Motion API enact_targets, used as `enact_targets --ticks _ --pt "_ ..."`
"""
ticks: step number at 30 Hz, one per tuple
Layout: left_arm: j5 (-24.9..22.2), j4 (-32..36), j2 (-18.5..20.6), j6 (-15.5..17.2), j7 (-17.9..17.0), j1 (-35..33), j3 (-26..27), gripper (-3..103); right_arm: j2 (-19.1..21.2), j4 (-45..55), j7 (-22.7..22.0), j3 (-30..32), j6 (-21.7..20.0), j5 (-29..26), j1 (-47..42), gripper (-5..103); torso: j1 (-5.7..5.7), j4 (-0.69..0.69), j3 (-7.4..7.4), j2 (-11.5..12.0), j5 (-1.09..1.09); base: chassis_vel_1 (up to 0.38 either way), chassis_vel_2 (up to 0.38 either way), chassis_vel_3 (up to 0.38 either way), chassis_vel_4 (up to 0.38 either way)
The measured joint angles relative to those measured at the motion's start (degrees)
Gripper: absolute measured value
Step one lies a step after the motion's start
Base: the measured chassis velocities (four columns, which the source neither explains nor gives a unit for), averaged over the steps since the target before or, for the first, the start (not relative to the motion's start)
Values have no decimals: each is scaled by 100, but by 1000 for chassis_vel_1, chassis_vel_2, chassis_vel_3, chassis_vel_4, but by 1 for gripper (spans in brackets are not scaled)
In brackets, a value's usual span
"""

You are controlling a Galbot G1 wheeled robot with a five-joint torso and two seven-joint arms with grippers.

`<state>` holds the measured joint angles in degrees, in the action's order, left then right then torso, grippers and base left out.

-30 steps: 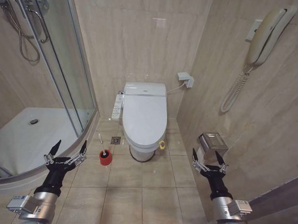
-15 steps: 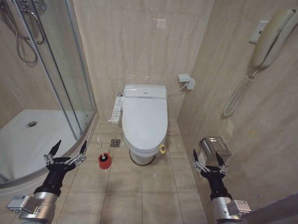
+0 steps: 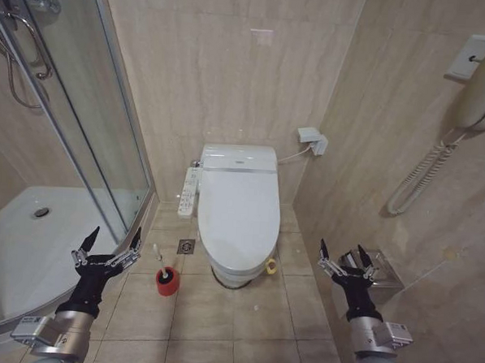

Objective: Open the toilet lid, clean the toilet bowl with a toilet brush, close the toilet lid, and flush.

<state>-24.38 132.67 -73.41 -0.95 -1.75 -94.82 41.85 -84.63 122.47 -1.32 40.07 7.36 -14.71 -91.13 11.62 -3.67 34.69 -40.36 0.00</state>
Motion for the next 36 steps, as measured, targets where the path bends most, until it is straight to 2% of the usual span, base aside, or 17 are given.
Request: enact_targets --ticks 14,18,30,36 --pt "0 -1 0 0 0 1 0 100 -27 -61 -122 3 250 139 7 100 5 -1 2 0 -1 -58 61 61 -64" --pt "0 0 0 0 0 0 0 100 -33 -78 -4 51 323 371 -14 100 1 0 0 0 0 -16 22 10 -11" --pt "0 0 0 0 0 -1 0 100 -99 -33 75 41 317 444 -35 100 -1 0 0 -1 -1 3 -5 -5 1" --pt "0 0 0 0 0 -1 0 100 -137 -162 105 34 530 516 110 100 0 0 0 -1 0 -15 11 14 -17"
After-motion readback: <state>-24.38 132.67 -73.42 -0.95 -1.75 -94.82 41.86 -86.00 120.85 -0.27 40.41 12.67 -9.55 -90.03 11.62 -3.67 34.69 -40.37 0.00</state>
